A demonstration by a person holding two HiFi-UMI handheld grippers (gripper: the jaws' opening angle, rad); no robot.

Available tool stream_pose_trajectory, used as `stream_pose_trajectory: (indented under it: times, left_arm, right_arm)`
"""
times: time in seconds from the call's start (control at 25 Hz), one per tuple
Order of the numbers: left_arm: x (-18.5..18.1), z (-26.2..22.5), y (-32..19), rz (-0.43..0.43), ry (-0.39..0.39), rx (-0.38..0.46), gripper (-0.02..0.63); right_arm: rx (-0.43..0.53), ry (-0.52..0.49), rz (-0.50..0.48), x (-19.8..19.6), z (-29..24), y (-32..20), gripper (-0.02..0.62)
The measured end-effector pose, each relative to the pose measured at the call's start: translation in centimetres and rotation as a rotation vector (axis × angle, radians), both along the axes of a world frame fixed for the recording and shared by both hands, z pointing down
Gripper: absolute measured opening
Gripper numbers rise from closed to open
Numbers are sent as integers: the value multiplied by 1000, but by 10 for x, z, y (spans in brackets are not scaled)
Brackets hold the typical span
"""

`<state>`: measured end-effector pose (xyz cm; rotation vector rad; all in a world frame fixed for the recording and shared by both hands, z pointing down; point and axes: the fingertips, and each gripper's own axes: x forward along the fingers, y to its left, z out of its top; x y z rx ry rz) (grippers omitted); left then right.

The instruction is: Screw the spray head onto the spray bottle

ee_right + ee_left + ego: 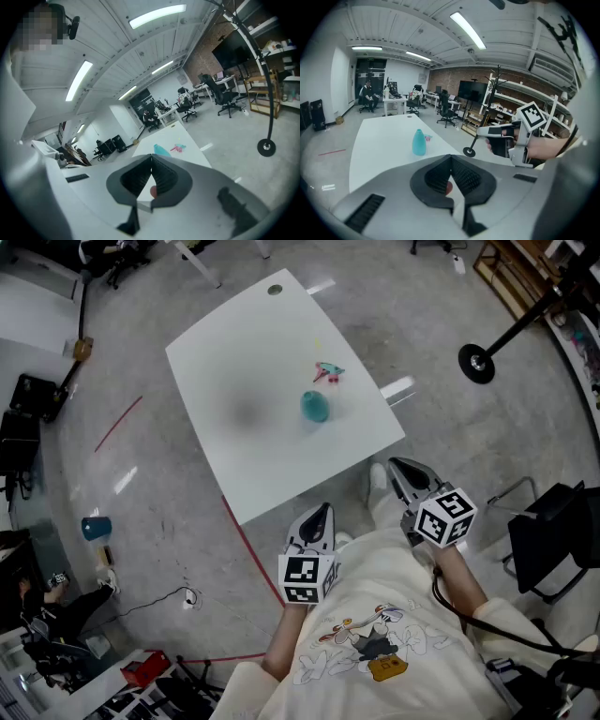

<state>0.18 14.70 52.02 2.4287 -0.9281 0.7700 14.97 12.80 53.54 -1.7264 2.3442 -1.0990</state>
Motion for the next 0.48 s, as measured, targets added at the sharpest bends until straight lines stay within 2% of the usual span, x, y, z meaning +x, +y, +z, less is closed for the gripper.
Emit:
stream_pose_trajectory:
  times: [0.12,0.24,0.32,0.48]
  left_arm:
    - [49,-7,-46,8,15,56,6]
    - [82,-1,-73,-13,21,68,7]
    - [87,10,-89,-46,3,46,6]
    - [72,16,-111,-103,35,-25,7]
  right_arm:
    - [38,40,-63,41,6,-47,6]
    - [-29,87,-82,76,33,-85,22]
    - [-103,93,-117,81,55,-113,154]
    - [-294,-115,-151,61,90,-181,155]
